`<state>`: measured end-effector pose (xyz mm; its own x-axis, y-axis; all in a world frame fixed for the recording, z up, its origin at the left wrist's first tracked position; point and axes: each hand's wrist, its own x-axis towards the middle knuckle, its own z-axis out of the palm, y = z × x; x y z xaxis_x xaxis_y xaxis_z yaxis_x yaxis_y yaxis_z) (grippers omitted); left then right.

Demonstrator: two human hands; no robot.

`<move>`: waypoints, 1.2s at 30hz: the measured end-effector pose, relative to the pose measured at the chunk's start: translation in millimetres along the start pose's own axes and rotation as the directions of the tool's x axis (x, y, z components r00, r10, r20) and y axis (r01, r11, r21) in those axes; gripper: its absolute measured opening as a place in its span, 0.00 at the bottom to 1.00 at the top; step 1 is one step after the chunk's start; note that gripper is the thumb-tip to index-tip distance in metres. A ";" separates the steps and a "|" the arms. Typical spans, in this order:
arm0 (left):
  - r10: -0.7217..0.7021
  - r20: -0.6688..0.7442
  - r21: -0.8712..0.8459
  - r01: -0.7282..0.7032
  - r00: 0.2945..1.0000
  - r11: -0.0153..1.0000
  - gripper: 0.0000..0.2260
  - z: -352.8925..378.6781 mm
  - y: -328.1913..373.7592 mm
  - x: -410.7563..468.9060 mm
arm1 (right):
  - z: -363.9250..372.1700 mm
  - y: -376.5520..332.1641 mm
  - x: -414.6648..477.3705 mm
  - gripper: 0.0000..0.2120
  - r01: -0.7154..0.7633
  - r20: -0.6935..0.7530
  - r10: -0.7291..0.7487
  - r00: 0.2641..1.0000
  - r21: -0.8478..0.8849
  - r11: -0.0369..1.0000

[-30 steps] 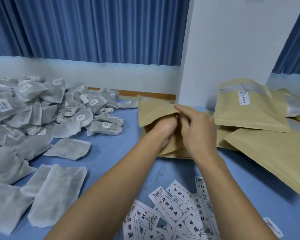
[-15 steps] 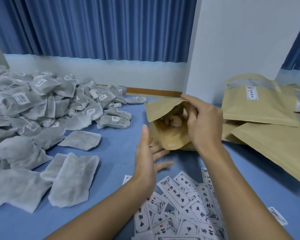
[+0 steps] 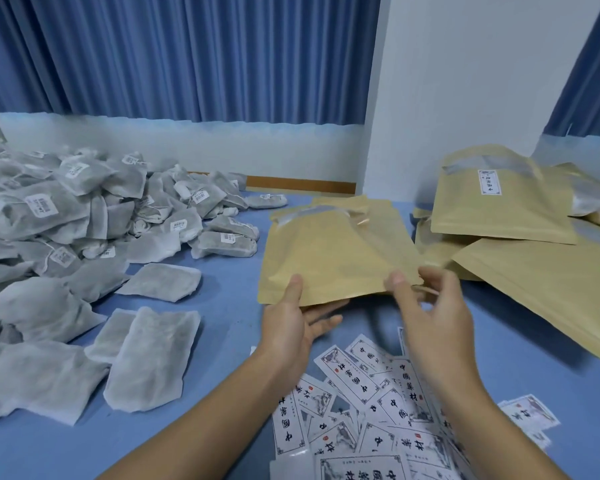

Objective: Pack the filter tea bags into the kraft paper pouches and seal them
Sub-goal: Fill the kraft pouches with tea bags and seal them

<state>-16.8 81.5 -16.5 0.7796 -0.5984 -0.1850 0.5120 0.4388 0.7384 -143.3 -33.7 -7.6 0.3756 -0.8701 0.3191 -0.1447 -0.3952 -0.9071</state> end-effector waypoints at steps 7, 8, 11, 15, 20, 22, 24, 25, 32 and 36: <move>-0.007 0.036 0.063 0.005 0.999 0.998 0.14 -5.8 -9.7 -0.7 | -3.9 3.1 8.4 0.02 -0.476 0.355 0.328 0.875 0.509 0.718; -0.019 0.026 -0.013 0.019 0.999 1.000 0.15 -5.2 -7.2 -0.6 | -3.9 4.2 6.2 0.01 -0.468 0.387 0.286 0.876 0.544 0.696; -0.003 0.033 -0.044 0.005 0.999 0.999 0.11 -6.2 -6.0 -1.7 | 0.1 3.0 1.0 0.02 -0.362 0.428 0.122 0.896 0.541 0.759; -0.032 0.087 0.113 0.022 0.996 0.993 0.03 -7.5 -15.8 -10.6 | 5.9 -2.2 -6.6 0.06 -0.324 0.405 0.110 0.908 0.511 0.796; -0.052 0.038 0.197 0.044 0.998 0.979 0.05 -4.3 -28.3 -16.0 | 12.6 0.1 -16.7 0.06 -0.447 0.357 0.285 0.889 0.550 0.705; -0.045 0.035 0.227 0.036 0.998 0.973 0.09 -2.0 -31.3 -19.5 | 13.8 -1.0 -18.9 0.06 -0.411 0.338 0.258 0.905 0.538 0.736; -0.036 0.029 0.234 0.028 0.999 0.972 0.10 0.8 -31.0 -20.2 | 14.3 -2.2 -20.0 0.05 -0.365 0.298 0.233 0.926 0.541 0.758; -0.040 0.036 0.221 0.031 0.999 0.975 0.09 2.0 -30.8 -20.3 | 15.0 -2.9 -21.6 0.05 -0.357 0.280 0.235 0.931 0.556 0.750; -0.078 0.080 0.154 0.065 0.994 0.986 0.08 4.2 -30.4 -21.9 | 22.1 -8.3 -28.3 0.05 -0.406 0.295 0.279 0.914 0.638 0.654; -0.053 0.052 0.150 0.044 0.997 0.988 0.10 2.0 -27.3 -17.5 | 21.0 -5.4 -26.1 0.05 -0.358 0.200 0.312 0.929 0.701 0.617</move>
<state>-45.1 78.6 -32.2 0.7316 -0.6549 -0.1892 0.4862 0.3067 0.8182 -133.0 -2.7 -16.9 0.4866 -0.8727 -0.0414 0.4176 0.2739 -0.8664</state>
